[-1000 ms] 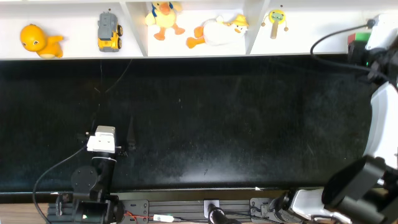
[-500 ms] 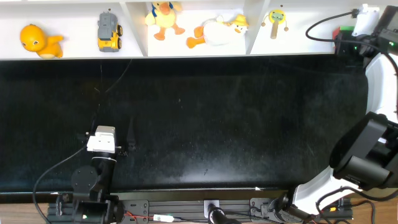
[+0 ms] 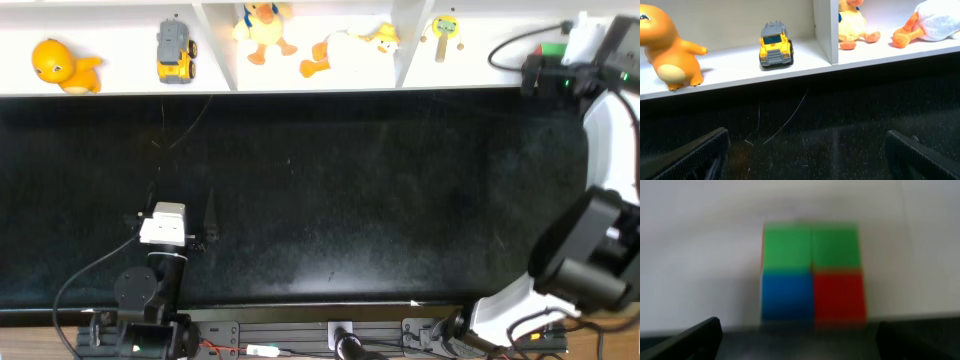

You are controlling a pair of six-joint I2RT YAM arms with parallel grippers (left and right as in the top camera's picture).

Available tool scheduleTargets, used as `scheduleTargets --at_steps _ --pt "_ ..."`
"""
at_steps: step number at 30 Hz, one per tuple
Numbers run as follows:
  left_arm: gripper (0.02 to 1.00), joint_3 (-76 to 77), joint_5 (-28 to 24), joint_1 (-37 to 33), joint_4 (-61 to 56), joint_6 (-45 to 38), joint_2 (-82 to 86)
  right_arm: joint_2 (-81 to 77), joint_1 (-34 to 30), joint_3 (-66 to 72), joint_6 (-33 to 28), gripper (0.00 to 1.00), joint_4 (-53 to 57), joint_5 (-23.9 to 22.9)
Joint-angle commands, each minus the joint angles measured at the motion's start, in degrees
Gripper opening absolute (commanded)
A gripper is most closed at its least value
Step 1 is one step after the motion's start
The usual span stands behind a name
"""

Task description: Store Toys

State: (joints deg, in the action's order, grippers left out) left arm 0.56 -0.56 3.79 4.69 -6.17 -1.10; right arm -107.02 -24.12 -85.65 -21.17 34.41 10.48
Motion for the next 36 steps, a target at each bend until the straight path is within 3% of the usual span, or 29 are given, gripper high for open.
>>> scheduleTargets --at_steps 1,4,10,16,23,33,36 --pt "0.996 -0.1 0.5 0.4 0.2 0.4 0.7 16.2 -2.2 18.3 0.2 0.996 -5.4 -1.4" --pt "0.998 -0.1 0.5 0.4 0.2 0.4 0.7 24.6 -2.3 29.5 1.7 0.998 -10.5 -3.5" --pt "0.998 -0.1 0.5 0.4 0.2 0.4 0.7 42.9 -0.8 52.4 11.4 0.998 -28.1 -6.1" --pt "0.998 -0.1 0.5 0.4 0.2 0.4 0.7 62.5 7.8 70.6 12.6 0.998 -41.4 -6.0" --pt "0.998 -0.1 0.5 0.4 0.2 0.4 0.7 79.6 18.7 82.0 12.6 0.993 -42.3 -6.0" --pt "0.998 -0.1 0.5 0.4 0.2 0.4 0.7 97.9 19.6 85.4 12.7 0.998 -30.2 -4.1" --pt "0.998 -0.1 0.5 0.4 0.2 0.4 0.7 101.7 19.6 85.4 12.6 0.996 -30.3 -5.7"
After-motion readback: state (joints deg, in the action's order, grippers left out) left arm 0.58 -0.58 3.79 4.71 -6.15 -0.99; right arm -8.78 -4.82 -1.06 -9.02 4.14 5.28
